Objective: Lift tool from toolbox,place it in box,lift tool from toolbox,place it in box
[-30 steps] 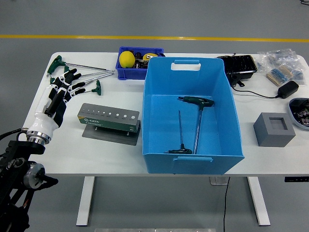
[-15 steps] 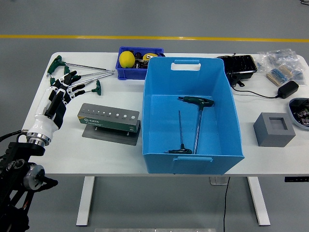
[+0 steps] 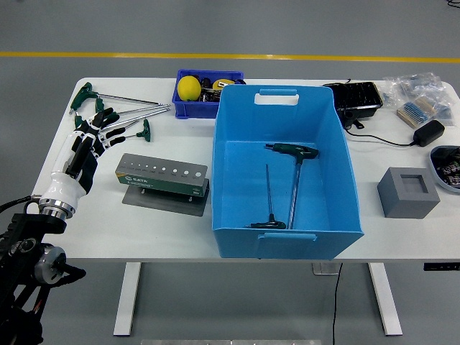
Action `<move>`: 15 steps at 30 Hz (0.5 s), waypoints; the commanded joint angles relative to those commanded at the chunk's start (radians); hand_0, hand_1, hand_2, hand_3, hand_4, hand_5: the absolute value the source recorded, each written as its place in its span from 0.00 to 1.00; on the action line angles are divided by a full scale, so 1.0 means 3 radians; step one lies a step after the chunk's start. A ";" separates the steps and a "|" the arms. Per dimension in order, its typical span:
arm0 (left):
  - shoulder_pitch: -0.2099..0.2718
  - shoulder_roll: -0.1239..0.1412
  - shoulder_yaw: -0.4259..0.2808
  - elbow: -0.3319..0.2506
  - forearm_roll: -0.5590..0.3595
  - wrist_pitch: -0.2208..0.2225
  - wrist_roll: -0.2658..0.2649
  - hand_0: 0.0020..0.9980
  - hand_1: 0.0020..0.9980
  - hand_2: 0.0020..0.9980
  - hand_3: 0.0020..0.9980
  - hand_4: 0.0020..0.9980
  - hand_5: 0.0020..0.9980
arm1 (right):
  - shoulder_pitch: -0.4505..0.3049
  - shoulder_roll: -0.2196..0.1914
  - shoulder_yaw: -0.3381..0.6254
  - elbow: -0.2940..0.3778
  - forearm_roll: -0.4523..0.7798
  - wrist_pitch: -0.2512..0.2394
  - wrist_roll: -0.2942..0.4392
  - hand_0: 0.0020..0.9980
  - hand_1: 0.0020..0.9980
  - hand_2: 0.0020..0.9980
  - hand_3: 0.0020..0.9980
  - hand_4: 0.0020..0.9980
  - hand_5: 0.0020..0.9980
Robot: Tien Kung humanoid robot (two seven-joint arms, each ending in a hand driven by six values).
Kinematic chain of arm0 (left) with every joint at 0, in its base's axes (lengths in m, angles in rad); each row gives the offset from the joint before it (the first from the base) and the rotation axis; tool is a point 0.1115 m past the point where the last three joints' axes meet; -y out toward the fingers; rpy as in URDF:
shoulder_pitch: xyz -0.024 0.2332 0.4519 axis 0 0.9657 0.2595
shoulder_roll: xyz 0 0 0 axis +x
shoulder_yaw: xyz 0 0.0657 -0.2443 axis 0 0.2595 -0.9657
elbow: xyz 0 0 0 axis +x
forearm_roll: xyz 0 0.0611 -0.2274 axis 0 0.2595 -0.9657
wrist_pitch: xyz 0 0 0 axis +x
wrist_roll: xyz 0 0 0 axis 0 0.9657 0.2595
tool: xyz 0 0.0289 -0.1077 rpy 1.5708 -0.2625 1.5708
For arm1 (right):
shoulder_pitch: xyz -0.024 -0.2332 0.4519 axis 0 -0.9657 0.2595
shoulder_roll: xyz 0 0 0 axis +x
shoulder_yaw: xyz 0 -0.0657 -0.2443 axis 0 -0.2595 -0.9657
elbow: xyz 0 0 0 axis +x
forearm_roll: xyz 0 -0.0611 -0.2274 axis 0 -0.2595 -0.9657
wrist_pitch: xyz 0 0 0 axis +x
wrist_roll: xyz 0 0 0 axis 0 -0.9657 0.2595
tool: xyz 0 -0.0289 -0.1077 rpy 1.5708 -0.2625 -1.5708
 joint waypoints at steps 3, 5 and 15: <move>-0.0005 0.0000 0.0001 -0.0001 0.0001 -0.0003 0.0003 0.70 0.73 0.83 0.81 0.87 0.79 | 0.0000 0.0001 0.0000 -0.0001 0.0003 -0.0002 0.0002 0.68 0.64 0.71 0.56 0.79 0.72; -0.0006 0.0000 -0.0002 -0.0002 0.0002 -0.0004 0.0005 0.70 0.73 0.83 0.81 0.87 0.79 | 0.0001 0.0001 -0.0002 -0.0001 0.0006 -0.0001 0.0002 0.68 0.64 0.71 0.56 0.79 0.72; 0.0002 0.0003 -0.0010 0.0004 0.0004 -0.0013 0.0016 0.70 0.73 0.83 0.81 0.87 0.79 | 0.0003 0.0000 -0.0002 0.0000 0.0004 -0.0001 0.0003 0.68 0.64 0.71 0.56 0.79 0.72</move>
